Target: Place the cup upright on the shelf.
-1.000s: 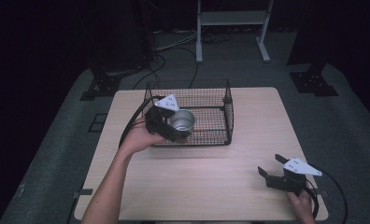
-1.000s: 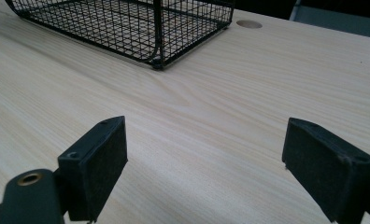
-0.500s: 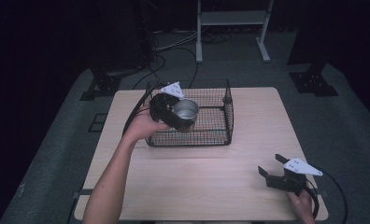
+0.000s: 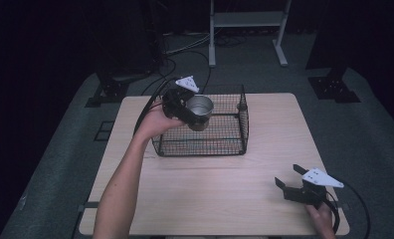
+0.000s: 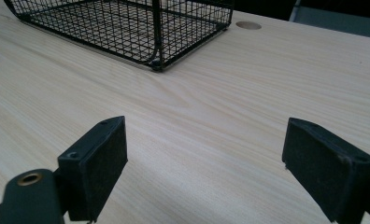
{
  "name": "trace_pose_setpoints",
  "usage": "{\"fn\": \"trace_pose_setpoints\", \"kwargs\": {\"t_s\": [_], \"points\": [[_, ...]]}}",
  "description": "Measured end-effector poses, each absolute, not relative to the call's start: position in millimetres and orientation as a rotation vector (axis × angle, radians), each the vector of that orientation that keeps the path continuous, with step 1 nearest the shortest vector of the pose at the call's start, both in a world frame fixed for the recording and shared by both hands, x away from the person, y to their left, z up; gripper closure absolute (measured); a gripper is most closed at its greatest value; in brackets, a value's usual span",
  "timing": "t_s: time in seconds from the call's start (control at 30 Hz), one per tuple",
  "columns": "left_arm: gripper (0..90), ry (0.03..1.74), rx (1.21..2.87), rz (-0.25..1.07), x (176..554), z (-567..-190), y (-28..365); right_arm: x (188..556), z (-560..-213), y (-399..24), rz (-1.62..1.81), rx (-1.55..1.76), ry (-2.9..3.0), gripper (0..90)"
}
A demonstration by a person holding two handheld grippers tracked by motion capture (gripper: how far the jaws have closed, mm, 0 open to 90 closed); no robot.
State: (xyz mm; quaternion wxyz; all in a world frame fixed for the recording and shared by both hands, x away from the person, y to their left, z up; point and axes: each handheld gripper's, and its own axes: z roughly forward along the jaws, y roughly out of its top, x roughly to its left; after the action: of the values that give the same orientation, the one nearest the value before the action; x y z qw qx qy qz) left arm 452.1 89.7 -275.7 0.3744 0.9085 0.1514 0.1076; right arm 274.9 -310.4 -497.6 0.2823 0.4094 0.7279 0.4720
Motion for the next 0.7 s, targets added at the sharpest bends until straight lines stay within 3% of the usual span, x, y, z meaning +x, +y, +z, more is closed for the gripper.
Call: {"fn": "trace_pose_setpoints", "kwargs": {"t_s": [0.7], "points": [[17.7,0.518,2.344,0.24,492,-302,85,274,-498,-310,1.268,1.098,1.949,13.4]]}}
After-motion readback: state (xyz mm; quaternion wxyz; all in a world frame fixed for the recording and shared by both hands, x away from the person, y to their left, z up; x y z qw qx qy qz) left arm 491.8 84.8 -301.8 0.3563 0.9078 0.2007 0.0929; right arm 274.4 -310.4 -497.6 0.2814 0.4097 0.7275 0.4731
